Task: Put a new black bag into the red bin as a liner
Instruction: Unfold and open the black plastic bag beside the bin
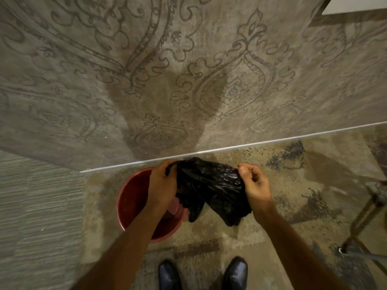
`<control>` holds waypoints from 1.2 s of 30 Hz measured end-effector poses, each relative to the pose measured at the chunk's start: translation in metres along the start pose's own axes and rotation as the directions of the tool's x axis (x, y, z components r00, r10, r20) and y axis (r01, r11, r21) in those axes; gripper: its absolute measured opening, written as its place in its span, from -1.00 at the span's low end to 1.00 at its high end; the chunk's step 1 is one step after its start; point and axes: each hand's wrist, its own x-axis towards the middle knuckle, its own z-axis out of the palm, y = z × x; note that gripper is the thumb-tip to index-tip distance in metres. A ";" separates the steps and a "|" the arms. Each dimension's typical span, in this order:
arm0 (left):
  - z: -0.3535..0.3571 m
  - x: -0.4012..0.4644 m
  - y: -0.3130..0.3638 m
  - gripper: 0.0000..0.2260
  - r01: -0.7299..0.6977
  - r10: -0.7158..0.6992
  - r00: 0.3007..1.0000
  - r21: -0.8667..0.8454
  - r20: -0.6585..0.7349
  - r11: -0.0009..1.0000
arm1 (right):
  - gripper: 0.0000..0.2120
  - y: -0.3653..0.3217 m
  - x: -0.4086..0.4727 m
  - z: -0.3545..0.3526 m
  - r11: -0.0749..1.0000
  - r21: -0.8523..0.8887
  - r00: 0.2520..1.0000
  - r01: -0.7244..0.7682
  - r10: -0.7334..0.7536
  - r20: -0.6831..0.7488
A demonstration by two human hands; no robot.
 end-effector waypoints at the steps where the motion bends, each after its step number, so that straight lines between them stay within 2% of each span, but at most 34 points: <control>1: 0.003 0.000 0.002 -0.80 0.023 -0.023 1.000 0.004 0.003 1.000 | -0.73 -0.001 0.001 -0.003 0.996 -0.082 0.993 -0.032 0.041 0.111; 2: 0.006 0.000 0.004 -0.76 0.051 -0.051 0.999 0.012 -0.011 0.999 | -0.59 -0.003 0.002 -0.007 0.972 -0.225 0.967 -0.064 0.116 0.228; 3: 0.007 0.001 0.007 -0.73 0.067 -0.066 0.997 0.034 -0.034 0.997 | -0.53 -0.007 0.002 -0.009 0.920 -0.386 0.933 -0.067 0.195 0.301; 4: 0.007 0.003 0.010 -0.75 0.066 -0.063 0.996 0.053 -0.056 0.996 | -0.57 -0.011 0.003 -0.013 0.874 -0.482 0.912 -0.064 0.248 0.328; 5: 0.007 0.004 0.014 -0.83 0.035 -0.030 0.996 0.057 -0.086 0.998 | -0.67 -0.013 0.005 -0.019 0.877 -0.473 0.911 -0.083 0.259 0.322; 6: 0.006 0.004 0.017 -0.93 -0.012 0.016 0.995 0.042 -0.096 0.999 | -0.79 -0.017 0.006 -0.024 0.920 -0.368 0.923 -0.134 0.251 0.293; 7: 0.005 0.002 0.021 -0.86 -0.084 0.090 0.989 0.053 -0.114 0.995 | -0.86 -0.022 0.007 -0.028 0.951 -0.253 0.937 -0.177 0.241 0.253; 8: 0.005 -0.002 0.026 -0.72 -0.188 0.196 0.972 0.073 -0.128 0.979 | -0.84 -0.024 0.008 -0.033 0.965 -0.154 0.946 -0.212 0.242 0.214; 10: 0.012 -0.013 0.031 -0.54 -0.351 0.362 0.928 0.125 -0.084 0.928 | -0.69 -0.029 0.011 -0.036 0.955 -0.089 0.944 -0.283 0.294 0.148; 12: 0.029 -0.025 0.033 -0.34 -0.293 0.282 0.955 0.153 0.091 0.944 | -0.62 -0.028 0.011 -0.034 0.928 -0.070 0.921 -0.367 0.373 0.114; 14: 0.047 -0.031 0.022 -0.19 -0.115 0.079 0.957 0.113 0.280 0.987 | -0.61 -0.026 0.009 -0.029 0.904 -0.015 0.894 -0.428 0.426 0.141; 16: 0.055 -0.033 0.011 -0.29 0.165 -0.143 0.923 -0.031 0.356 0.986 | -0.58 -0.022 0.006 -0.026 0.886 0.005 0.874 -0.464 0.456 0.167; 17: 0.055 -0.031 0.005 -0.39 0.227 -0.204 0.914 -0.026 0.351 0.974 | -0.55 -0.020 0.006 -0.027 0.884 -0.009 0.873 -0.467 0.463 0.154; 18: 0.052 -0.028 0.001 -0.50 0.190 -0.204 0.927 0.074 0.314 0.979 | -0.52 -0.018 0.006 -0.029 0.883 -0.036 0.877 -0.468 0.469 0.107; 20: 0.043 -0.021 -0.007 -0.63 -0.036 -0.031 0.979 0.318 0.202 0.947 | -0.44 -0.009 0.011 -0.042 0.889 -0.051 0.890 -0.455 0.451 -0.070; 21: 0.037 -0.017 -0.011 -0.63 -0.129 0.061 0.980 0.379 0.187 0.916 | -0.40 -0.005 0.014 -0.050 0.899 -0.010 0.886 -0.439 0.431 -0.169; 22: 0.030 -0.014 -0.013 -0.61 -0.177 0.087 0.971 0.420 0.225 0.890 | -0.38 -0.003 0.015 -0.059 0.910 0.054 0.876 -0.412 0.412 -0.252; 23: 0.023 -0.013 -0.017 -0.59 -0.202 0.048 0.949 0.487 0.311 0.850 | -0.39 -0.003 0.016 -0.069 0.920 0.109 0.865 -0.377 0.392 -0.314; 25: 0.012 -0.012 -0.026 -0.58 -0.256 -0.187 0.857 0.711 0.480 0.655 | -0.41 0.000 0.016 -0.084 0.927 0.148 0.848 -0.345 0.376 -0.374; 26: 0.010 -0.013 -0.029 -0.57 -0.293 -0.273 0.824 0.785 0.497 0.545 | -0.43 0.001 0.015 -0.087 0.923 0.149 0.850 -0.356 0.386 -0.359; 27: 0.012 -0.014 -0.028 -0.56 -0.332 -0.264 0.826 0.808 0.499 0.486 | -0.47 0.003 0.014 -0.089 0.915 0.138 0.857 -0.380 0.404 -0.319; 28: 0.016 -0.016 -0.025 -0.57 -0.370 -0.172 0.848 0.791 0.502 0.486 | -0.52 0.005 0.012 -0.088 0.903 0.120 0.867 -0.413 0.430 -0.253; 29: 0.024 -0.017 -0.020 -0.56 -0.432 -0.008 0.862 0.743 0.506 0.512 | -0.57 0.005 0.009 -0.084 0.887 0.100 0.873 -0.451 0.461 -0.160; 30: 0.034 -0.019 -0.013 -0.52 -0.510 0.171 0.847 0.675 0.504 0.534 | -0.60 0.002 0.005 -0.080 0.873 0.074 0.873 -0.482 0.486 -0.045; 32: 0.057 -0.021 0.000 -0.31 -0.637 0.400 0.767 0.521 0.501 0.568 | -0.66 -0.007 -0.002 -0.070 0.878 -0.032 0.857 -0.478 0.474 0.203; 34: 0.077 -0.020 0.008 -0.16 -0.685 0.474 0.715 0.375 0.514 0.625 | -0.73 -0.019 -0.006 -0.061 0.909 -0.185 0.814 -0.373 0.416 0.406; 36: 0.088 -0.017 0.018 -0.21 -0.639 0.411 0.668 0.195 0.620 0.744 | -0.82 -0.029 -0.006 -0.052 0.909 -0.332 0.767 -0.253 0.398 0.504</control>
